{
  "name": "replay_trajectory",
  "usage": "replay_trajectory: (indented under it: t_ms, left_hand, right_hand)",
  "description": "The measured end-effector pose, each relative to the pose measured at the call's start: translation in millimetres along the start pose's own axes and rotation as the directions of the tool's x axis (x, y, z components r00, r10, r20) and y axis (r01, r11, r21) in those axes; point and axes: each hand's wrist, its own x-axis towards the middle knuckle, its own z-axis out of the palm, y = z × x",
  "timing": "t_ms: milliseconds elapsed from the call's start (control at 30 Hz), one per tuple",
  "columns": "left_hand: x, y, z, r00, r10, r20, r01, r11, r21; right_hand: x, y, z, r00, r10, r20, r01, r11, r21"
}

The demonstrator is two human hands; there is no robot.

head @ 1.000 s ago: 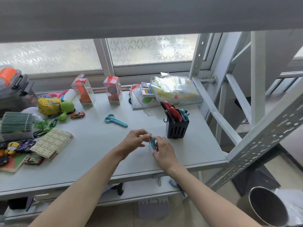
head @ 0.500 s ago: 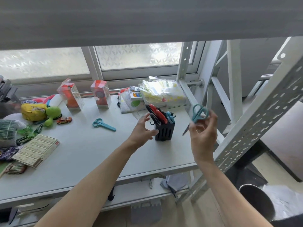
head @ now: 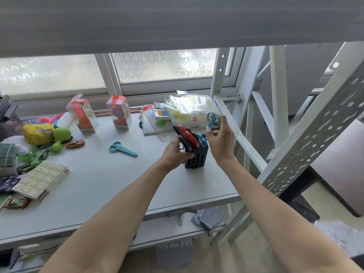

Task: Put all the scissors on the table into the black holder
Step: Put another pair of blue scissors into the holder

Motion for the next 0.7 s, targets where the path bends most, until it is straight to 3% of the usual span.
replay_trajectory:
  t_ms: [100,233,400,567,700]
  left_hand:
    - [-0.2,-0.9,0.9,1.0,0.004,-0.009,-0.004,1.0,0.001]
    - [1.0,-1.3,1.2,1.0,0.0,-0.015,0.0,1.0,0.003]
    - [2.1,-3.1,0.6,1.0,0.002,-0.02,-0.002,1.0,0.007]
    - [2.1,-3.0,0.1,1.0,-0.001,-0.013,0.001,1.0,0.012]
    - [1.0,-0.8,-0.3,1.0,0.007,-0.011,-0.007,1.0,0.022]
  right_hand:
    - [-3.4,-0.6,4.9,0.999,-0.036,0.012,0.037,0.998,-0.053]
    - [-7.1,-3.5,8.0,0.991,0.033,0.129,-0.023,0.996,-0.081]
    - [-6.7,-8.4,6.5,0.983,0.069,0.17,-0.046,0.99,-0.137]
    - [-3.0,-3.2,9.8,0.936,0.253,0.245,-0.204,0.957,-0.209]
    - [-3.3,-2.4,10.9,0.916,0.334,0.224,-0.322,0.942,-0.091]
